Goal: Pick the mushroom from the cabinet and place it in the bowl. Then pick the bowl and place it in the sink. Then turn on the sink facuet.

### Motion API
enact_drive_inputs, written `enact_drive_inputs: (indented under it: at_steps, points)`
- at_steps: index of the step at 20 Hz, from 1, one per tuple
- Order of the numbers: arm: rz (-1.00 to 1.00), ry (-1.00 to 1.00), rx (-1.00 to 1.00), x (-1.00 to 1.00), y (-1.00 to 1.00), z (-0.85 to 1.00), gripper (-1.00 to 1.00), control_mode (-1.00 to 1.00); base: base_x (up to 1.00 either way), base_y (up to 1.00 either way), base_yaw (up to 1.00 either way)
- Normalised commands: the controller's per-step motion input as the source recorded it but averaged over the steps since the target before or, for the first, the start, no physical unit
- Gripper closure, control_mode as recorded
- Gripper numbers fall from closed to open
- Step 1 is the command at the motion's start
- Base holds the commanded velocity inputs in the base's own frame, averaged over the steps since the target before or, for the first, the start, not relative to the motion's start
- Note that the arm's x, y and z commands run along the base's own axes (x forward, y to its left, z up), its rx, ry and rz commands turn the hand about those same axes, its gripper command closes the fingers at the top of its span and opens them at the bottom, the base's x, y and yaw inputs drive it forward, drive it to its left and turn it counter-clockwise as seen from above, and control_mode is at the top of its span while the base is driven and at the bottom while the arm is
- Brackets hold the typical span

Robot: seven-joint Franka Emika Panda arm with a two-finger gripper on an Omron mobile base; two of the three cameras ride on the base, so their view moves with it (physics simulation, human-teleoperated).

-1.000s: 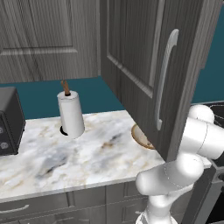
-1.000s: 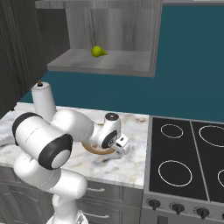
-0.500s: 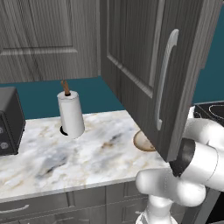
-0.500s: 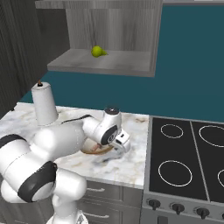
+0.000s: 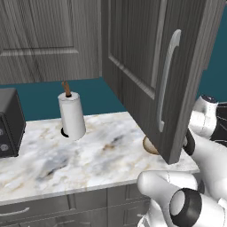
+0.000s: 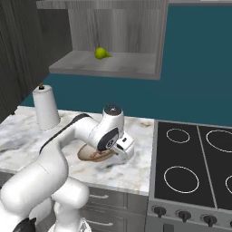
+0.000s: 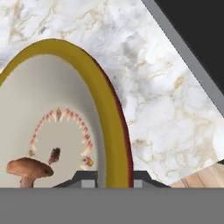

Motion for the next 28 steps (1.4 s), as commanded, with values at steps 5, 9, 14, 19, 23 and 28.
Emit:
enact_drive_inputs:
  at_steps: [5, 9, 14, 19, 23, 28]
  points:
    - [-0.03, -0.12, 0.12, -0.71, -0.09, 0.83, 1.00, -1.00, 0.00, 0.00, 0.00]
    - [-0.08, -0.11, 0.14, -0.66, -0.01, 0.82, 1.00, -1.00, 0.00, 0.00, 0.00]
    - [-0.13, -0.08, 0.17, -0.53, 0.00, 0.69, 1.00, -1.00, 0.00, 0.00, 0.00]
    - [-0.15, -0.08, 0.14, -0.35, 0.00, 0.49, 1.00, -1.00, 0.00, 0.00, 0.00]
    - [-0.15, -0.06, 0.13, -0.14, -0.07, 0.38, 1.00, -1.00, 0.00, 0.00, 0.00]
    - [-0.09, -0.13, 0.15, -0.25, -0.14, 0.13, 1.00, -1.00, 0.00, 0.00, 0.00]
